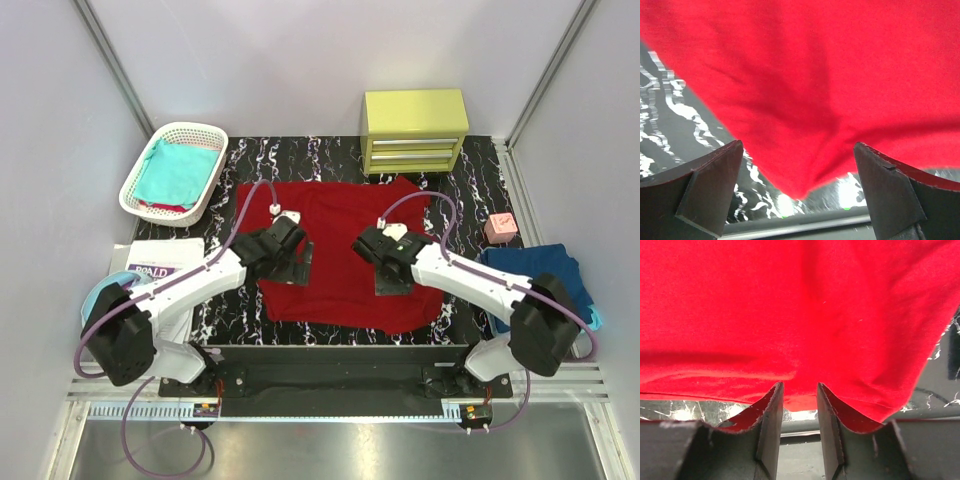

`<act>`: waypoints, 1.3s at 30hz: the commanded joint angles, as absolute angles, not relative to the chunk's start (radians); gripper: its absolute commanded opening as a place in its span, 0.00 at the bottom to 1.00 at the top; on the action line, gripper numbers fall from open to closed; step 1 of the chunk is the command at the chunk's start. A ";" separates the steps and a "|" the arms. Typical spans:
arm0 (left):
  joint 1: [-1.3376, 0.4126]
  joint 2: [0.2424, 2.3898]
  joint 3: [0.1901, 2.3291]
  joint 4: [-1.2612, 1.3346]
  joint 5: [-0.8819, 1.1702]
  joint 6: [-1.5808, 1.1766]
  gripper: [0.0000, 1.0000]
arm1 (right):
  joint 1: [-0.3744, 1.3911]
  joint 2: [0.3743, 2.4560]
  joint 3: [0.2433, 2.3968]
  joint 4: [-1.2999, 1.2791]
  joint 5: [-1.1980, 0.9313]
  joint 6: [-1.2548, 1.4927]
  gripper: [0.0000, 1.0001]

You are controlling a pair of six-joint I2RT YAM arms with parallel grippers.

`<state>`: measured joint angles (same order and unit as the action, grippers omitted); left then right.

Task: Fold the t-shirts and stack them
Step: Flatten out the tshirt

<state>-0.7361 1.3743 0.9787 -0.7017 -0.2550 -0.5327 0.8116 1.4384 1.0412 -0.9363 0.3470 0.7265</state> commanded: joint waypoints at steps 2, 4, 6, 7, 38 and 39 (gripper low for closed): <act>-0.761 1.350 0.965 -0.664 -0.249 -0.574 0.99 | 0.845 1.496 1.080 -0.933 0.376 0.781 0.40; -0.761 1.338 0.947 -0.663 -0.241 -0.583 0.99 | 0.848 1.506 1.092 -0.924 0.374 0.775 0.40; -0.761 1.328 0.921 -0.663 -0.238 -0.595 0.99 | 0.848 1.526 1.100 -0.917 0.373 0.762 0.40; -0.761 1.321 0.910 -0.661 -0.235 -0.598 0.99 | 0.850 1.554 1.101 -0.908 0.368 0.758 0.41; -0.762 1.028 0.592 -0.660 -0.209 -0.882 0.70 | 0.844 1.646 1.193 -0.891 0.423 0.719 0.40; -0.762 1.023 0.598 -0.660 -0.212 -0.881 0.70 | 0.842 1.643 1.190 -0.891 0.422 0.718 0.40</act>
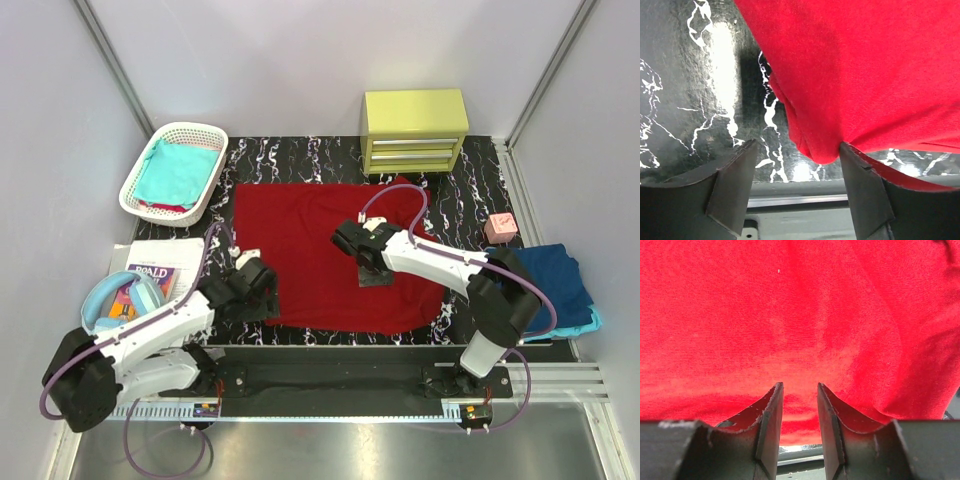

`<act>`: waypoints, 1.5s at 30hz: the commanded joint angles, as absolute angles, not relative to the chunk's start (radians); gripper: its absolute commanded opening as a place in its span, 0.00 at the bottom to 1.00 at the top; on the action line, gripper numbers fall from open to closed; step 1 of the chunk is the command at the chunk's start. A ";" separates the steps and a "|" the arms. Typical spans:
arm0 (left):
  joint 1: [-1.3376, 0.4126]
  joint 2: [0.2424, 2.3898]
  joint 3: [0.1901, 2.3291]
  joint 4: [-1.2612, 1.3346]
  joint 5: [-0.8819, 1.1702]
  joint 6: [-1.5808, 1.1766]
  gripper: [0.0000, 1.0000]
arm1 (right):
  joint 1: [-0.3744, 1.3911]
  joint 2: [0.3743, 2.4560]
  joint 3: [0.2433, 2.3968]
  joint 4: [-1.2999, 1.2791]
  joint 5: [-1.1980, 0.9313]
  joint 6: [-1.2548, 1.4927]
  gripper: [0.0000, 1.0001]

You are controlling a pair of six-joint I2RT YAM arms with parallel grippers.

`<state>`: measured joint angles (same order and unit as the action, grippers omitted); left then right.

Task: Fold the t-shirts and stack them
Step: Flatten out the tshirt

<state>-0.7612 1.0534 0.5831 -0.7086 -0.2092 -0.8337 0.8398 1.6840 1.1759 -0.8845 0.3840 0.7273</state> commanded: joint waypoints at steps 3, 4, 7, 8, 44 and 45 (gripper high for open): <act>-0.772 0.976 0.624 -0.657 -0.248 -0.879 0.76 | 0.844 1.638 1.181 -0.887 0.420 0.716 0.40; -0.772 0.960 0.627 -0.652 -0.256 -0.884 0.80 | 0.842 1.635 1.178 -0.887 0.419 0.715 0.40; -0.772 0.911 0.612 -0.634 -0.267 -0.908 0.82 | 0.842 1.629 1.170 -0.885 0.414 0.712 0.39; -0.772 0.905 0.604 -0.632 -0.264 -0.920 0.81 | 0.842 1.629 1.167 -0.884 0.414 0.712 0.39; -0.620 0.725 0.370 -0.608 -0.236 -1.198 0.45 | 0.842 1.557 1.077 -0.868 0.411 0.678 0.38; -0.618 0.735 0.371 -0.600 -0.230 -1.193 0.45 | 0.844 1.555 1.074 -0.868 0.414 0.677 0.38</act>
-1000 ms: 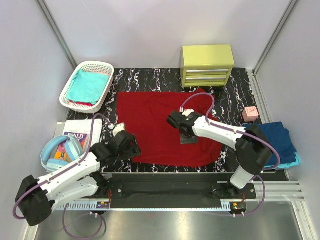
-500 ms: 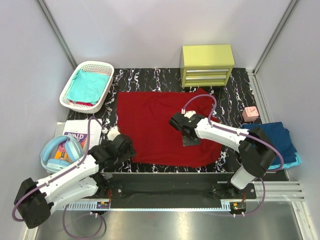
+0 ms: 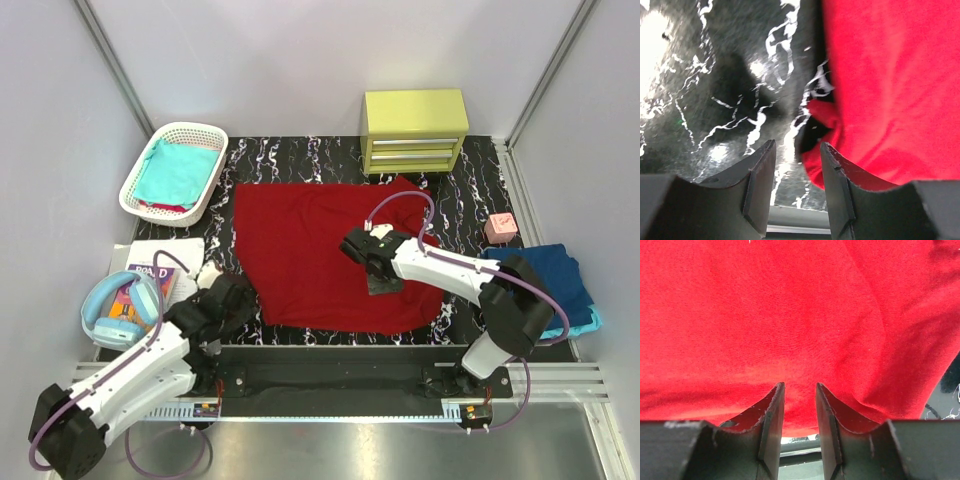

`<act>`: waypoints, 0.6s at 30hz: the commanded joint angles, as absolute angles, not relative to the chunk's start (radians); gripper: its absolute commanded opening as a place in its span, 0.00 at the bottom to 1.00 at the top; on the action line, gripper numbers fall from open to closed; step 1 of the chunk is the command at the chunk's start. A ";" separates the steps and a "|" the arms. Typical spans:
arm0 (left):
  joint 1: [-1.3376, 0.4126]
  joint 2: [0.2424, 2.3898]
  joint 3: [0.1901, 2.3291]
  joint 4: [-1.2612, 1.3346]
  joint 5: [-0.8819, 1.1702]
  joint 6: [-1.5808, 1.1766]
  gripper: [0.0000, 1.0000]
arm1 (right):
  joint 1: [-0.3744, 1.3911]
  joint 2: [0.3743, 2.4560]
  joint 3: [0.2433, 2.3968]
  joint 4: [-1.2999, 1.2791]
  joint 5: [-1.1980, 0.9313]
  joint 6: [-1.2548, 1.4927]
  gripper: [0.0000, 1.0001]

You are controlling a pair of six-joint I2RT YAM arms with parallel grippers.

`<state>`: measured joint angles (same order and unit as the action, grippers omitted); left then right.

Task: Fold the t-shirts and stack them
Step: Flatten out the tshirt

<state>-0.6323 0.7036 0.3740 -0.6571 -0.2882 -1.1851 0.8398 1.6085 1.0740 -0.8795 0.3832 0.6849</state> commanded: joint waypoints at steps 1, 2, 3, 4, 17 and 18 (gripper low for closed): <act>-0.618 0.744 0.373 -0.597 -0.229 -1.193 0.45 | 0.842 1.554 1.072 -0.870 0.417 0.675 0.38; -0.618 0.761 0.373 -0.585 -0.221 -1.193 0.45 | 0.842 1.551 1.071 -0.871 0.417 0.676 0.38; -0.618 0.767 0.377 -0.580 -0.219 -1.189 0.45 | 0.842 1.548 1.065 -0.871 0.419 0.675 0.38; -0.618 0.773 0.380 -0.578 -0.218 -1.187 0.45 | 0.841 1.546 1.062 -0.873 0.420 0.676 0.38; -0.623 0.762 0.429 -0.566 -0.209 -1.115 0.46 | 0.841 1.551 1.049 -0.868 0.434 0.675 0.39; -0.624 0.759 0.431 -0.568 -0.210 -1.108 0.46 | 0.841 1.554 1.051 -0.868 0.434 0.673 0.38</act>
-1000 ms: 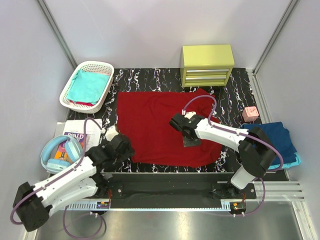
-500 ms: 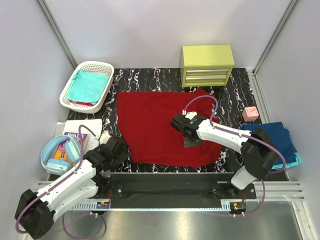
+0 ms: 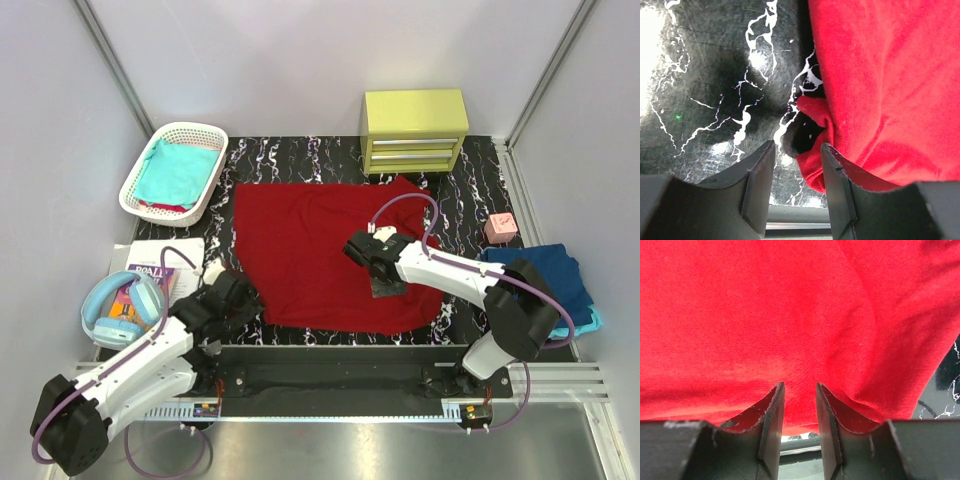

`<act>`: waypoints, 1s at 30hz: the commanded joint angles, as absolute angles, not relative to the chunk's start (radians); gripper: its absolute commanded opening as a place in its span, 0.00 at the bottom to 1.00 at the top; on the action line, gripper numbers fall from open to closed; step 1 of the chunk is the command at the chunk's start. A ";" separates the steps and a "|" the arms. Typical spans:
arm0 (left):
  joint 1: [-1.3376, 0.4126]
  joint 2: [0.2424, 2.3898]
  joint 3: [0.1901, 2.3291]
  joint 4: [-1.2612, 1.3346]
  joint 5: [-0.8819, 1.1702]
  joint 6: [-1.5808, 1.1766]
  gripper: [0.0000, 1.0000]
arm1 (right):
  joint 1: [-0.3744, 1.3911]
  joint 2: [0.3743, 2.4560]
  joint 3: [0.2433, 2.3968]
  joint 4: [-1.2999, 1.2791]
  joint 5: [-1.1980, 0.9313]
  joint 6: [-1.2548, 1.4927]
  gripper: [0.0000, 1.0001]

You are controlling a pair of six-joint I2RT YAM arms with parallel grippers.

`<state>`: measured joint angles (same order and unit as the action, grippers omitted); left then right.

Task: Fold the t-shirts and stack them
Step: Flatten out the tshirt

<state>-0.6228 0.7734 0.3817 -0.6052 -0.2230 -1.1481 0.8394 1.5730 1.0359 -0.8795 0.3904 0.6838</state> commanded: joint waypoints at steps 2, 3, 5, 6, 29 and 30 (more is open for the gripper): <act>-0.626 0.749 0.439 -0.572 -0.212 -1.092 0.47 | 0.842 1.562 1.055 -0.870 0.437 0.672 0.39; -0.626 0.746 0.446 -0.575 -0.212 -1.089 0.47 | 0.841 1.565 1.057 -0.868 0.437 0.672 0.39; -0.627 0.736 0.460 -0.592 -0.213 -1.085 0.48 | 0.842 1.575 1.060 -0.867 0.439 0.672 0.38; -0.630 0.733 0.465 -0.597 -0.213 -1.083 0.48 | 0.842 1.577 1.061 -0.865 0.439 0.672 0.39; -0.641 0.764 0.436 -0.569 -0.193 -1.094 0.45 | 0.842 1.631 1.103 -0.862 0.437 0.672 0.39; -0.634 0.776 0.434 -0.557 -0.189 -1.089 0.45 | 0.841 1.628 1.103 -0.862 0.439 0.673 0.39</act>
<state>-0.6510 0.7528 0.4374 -0.6315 -0.2123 -1.0981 0.8394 1.6245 1.0771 -0.8658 0.4030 0.6739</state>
